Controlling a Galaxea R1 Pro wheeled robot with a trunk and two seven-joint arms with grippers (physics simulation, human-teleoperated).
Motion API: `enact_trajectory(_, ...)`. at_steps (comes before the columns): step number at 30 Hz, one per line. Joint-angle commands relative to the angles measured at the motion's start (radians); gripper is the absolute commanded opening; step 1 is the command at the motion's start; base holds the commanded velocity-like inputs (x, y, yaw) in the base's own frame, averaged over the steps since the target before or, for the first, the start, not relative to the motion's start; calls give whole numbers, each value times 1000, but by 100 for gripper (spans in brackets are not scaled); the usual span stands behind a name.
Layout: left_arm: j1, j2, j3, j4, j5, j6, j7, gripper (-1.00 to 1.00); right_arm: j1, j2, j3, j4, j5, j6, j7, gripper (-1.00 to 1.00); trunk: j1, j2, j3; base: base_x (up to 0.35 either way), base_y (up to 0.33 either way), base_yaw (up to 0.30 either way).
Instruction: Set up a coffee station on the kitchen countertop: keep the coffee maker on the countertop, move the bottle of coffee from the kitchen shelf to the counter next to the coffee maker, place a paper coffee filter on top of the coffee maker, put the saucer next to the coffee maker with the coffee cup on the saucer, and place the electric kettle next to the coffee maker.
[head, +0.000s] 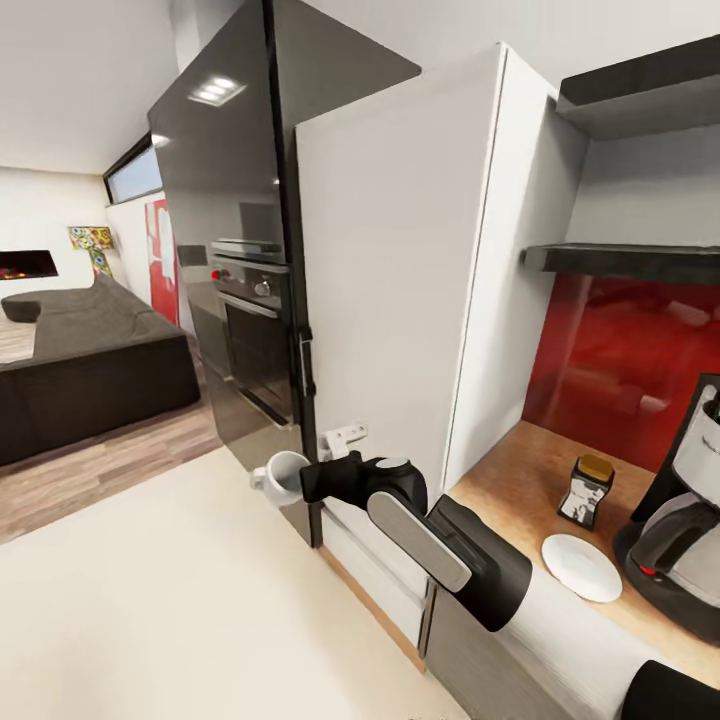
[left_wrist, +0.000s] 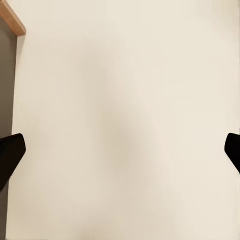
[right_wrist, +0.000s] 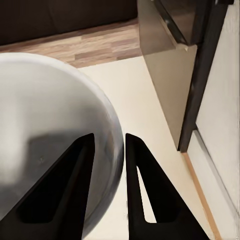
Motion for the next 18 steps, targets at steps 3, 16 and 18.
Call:
enact_trajectory(3,-1,0,3,1,-11,-4,7,100,-2,1,1,-2,-11,0,-8,-100,1,-2,-2,0,0,-264)
enact_trajectory(16,-1,-1,1,1,-11,-4,7,100,-2,1,3,-3,-11,0,-8,-100,1,-2,-2,0,0,-264)
enact_trajectory(18,-1,-2,1,1,-11,-4,7,100,-2,1,2,-4,-11,0,-8,-100,1,-2,-2,0,0,-264)
